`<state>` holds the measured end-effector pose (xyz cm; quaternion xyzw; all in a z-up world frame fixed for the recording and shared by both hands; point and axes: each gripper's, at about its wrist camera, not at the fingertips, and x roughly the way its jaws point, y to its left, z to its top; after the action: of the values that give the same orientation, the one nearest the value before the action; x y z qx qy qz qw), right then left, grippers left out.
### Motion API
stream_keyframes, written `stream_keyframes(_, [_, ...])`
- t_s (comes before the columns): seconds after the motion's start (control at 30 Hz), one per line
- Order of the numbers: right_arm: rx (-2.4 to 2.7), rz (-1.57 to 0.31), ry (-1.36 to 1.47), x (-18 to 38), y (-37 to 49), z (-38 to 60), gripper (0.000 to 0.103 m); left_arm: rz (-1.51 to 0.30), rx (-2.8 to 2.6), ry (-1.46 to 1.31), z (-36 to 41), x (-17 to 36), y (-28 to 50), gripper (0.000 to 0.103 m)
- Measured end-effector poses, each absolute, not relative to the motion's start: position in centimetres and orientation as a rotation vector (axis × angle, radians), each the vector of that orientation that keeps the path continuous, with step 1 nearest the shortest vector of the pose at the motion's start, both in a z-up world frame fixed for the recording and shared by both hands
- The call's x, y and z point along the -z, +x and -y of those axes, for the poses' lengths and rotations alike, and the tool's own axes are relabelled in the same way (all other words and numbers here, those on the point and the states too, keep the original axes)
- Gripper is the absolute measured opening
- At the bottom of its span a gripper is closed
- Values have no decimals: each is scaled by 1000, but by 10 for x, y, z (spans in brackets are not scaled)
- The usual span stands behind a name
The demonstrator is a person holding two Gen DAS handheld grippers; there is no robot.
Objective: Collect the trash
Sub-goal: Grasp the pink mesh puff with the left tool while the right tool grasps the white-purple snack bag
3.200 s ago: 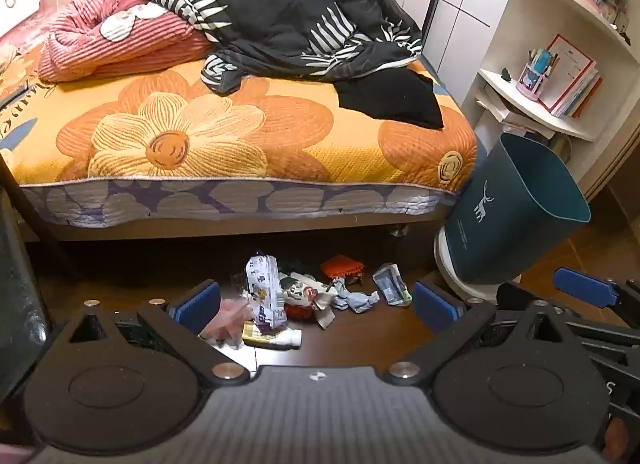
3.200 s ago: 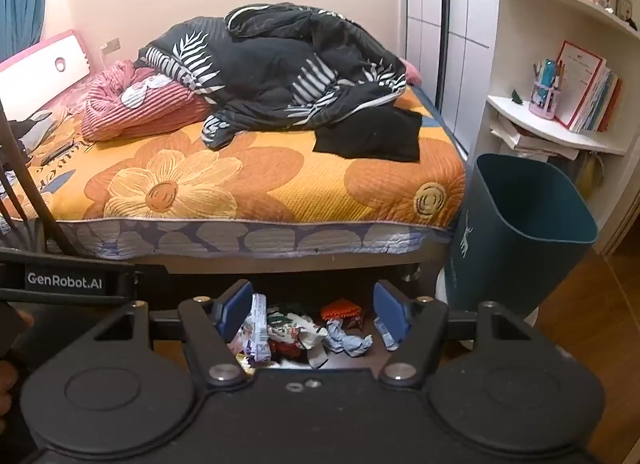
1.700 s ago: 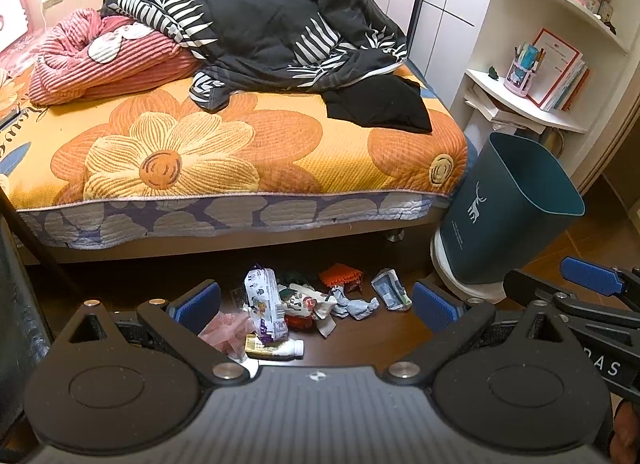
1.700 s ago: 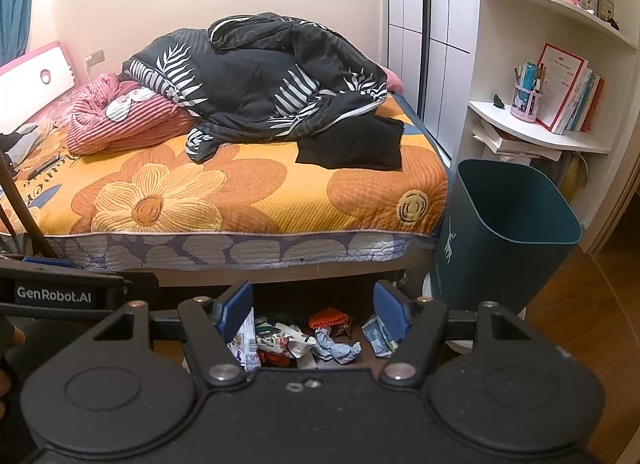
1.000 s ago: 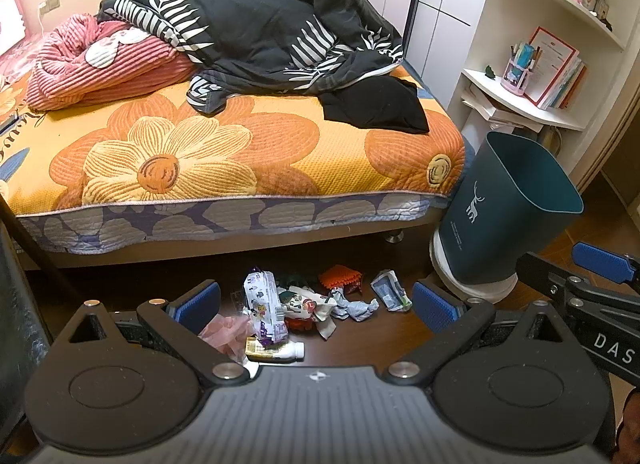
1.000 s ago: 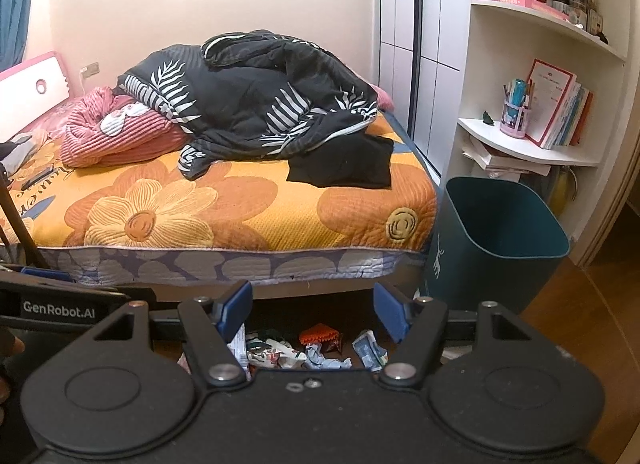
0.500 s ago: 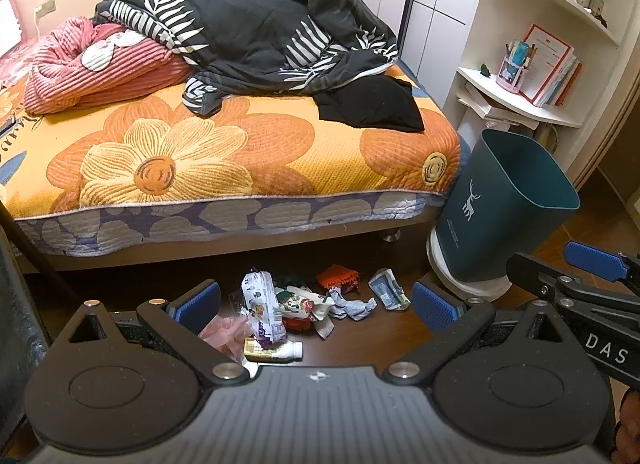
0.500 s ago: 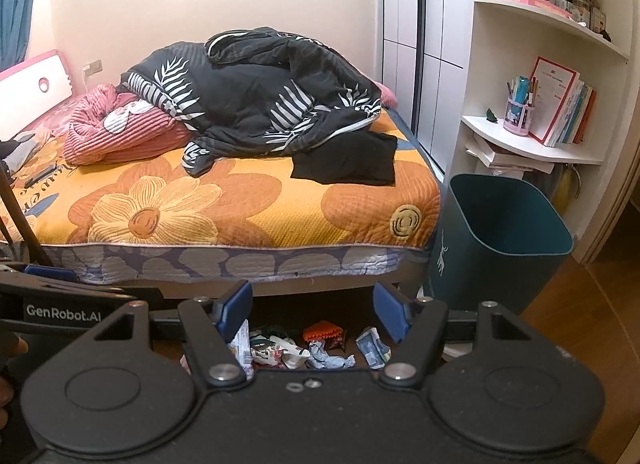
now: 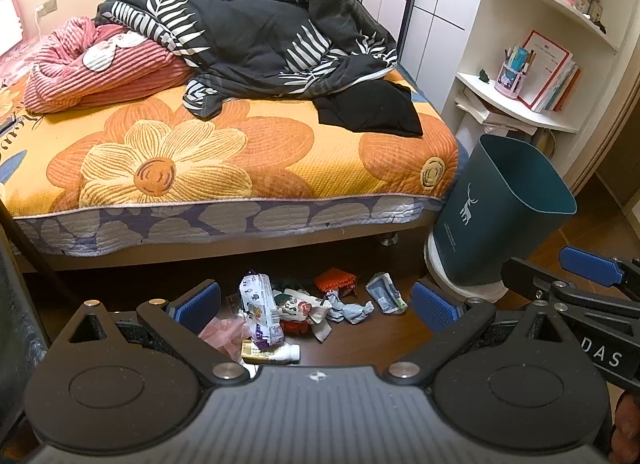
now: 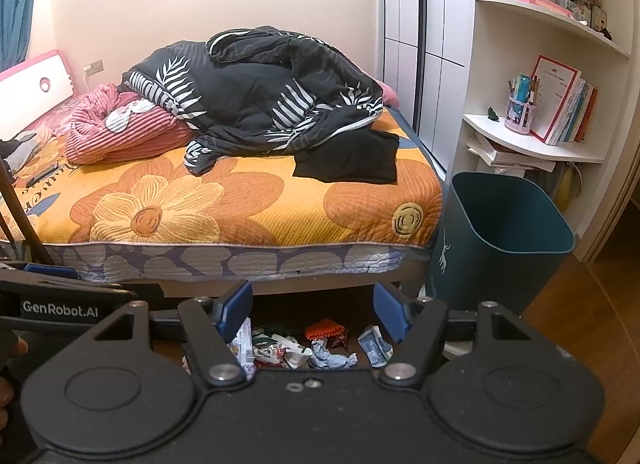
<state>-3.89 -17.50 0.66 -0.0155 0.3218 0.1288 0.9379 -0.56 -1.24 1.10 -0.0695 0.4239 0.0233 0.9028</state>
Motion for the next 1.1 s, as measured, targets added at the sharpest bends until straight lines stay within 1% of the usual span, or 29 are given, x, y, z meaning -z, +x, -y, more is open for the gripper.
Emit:
stream_keyframes(0.27, [-344,-655,-77,0,-15,166,67,-907,-47,-175,0,0,6,103])
stream_keyframes(0.53, [-361,-753,-85,50,65,159,67,-957,-128,-243,-48,36,59,103])
stream_keyframes(0.67, [-389,-824,-59,84,102,159,67,-1004,-168,-293,-76,71,96,103])
stream_keyframes(0.8, [-476,-878,-109,121,127,143,67,-1075,-180,-303,-94,112,132,103])
stream_keyframes(1.1, [-624,-1034,-217,202,170,89,67,-1241,-39,-92,-129,200,209,103])
